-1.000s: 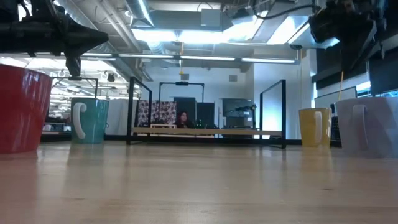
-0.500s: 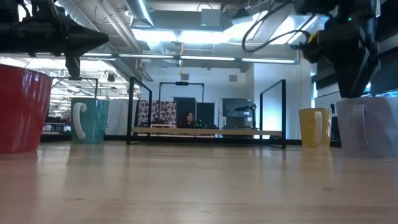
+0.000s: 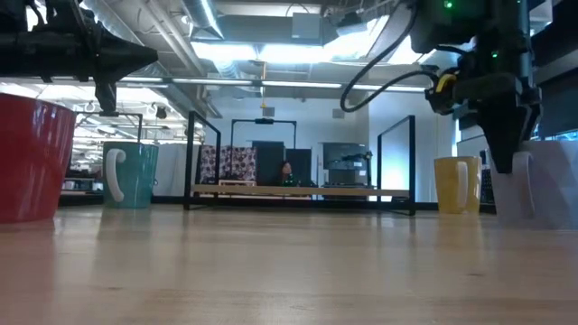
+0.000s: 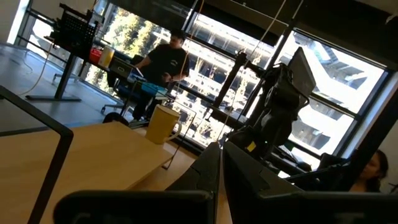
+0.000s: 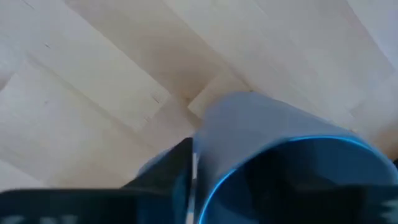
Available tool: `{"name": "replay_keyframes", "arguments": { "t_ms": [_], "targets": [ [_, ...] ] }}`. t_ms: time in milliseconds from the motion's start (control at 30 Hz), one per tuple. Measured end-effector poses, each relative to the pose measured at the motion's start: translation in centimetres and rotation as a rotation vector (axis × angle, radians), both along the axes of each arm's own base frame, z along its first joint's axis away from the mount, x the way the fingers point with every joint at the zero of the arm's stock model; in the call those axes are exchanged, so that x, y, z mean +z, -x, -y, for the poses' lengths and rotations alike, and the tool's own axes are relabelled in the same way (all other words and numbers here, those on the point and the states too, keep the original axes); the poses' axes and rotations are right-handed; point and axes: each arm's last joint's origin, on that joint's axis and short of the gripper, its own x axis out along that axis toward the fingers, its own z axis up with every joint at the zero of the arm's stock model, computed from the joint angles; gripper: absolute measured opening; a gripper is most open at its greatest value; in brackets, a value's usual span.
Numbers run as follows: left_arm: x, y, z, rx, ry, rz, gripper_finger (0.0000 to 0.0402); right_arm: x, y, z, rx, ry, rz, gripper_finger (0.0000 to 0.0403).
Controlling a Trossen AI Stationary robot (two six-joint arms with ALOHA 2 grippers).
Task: Place coffee mugs
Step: Put the blue mug on the shelf
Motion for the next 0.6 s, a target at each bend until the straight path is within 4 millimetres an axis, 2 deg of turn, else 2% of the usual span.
{"name": "replay_keyframes", "arguments": {
  "t_ms": [200, 367, 500, 600],
  "targets": [
    [0.0, 0.0, 0.0, 0.0, -0.001, 0.0, 0.0014, 0.0, 0.0, -0.1, 0.034, -0.028, -0.004, 0.0016],
    [0.0, 0.0, 0.0, 0.0, 0.0, 0.0, 0.0014, 0.4, 0.1, -0.2, 0.049, -0.043, 0.005, 0.0013],
    [0.0, 0.0, 0.0, 0.0, 0.0, 0.0, 0.0014, 3.0, -0.2, -0.5, 0.139, -0.06, 0.059, 0.0008],
    [0.0, 0.0, 0.0, -0.001, 0.0, 0.0, 0.0014, 5.8, -0.7, -1.2, 0.295, -0.063, 0.113, 0.0007]
  ]
}}
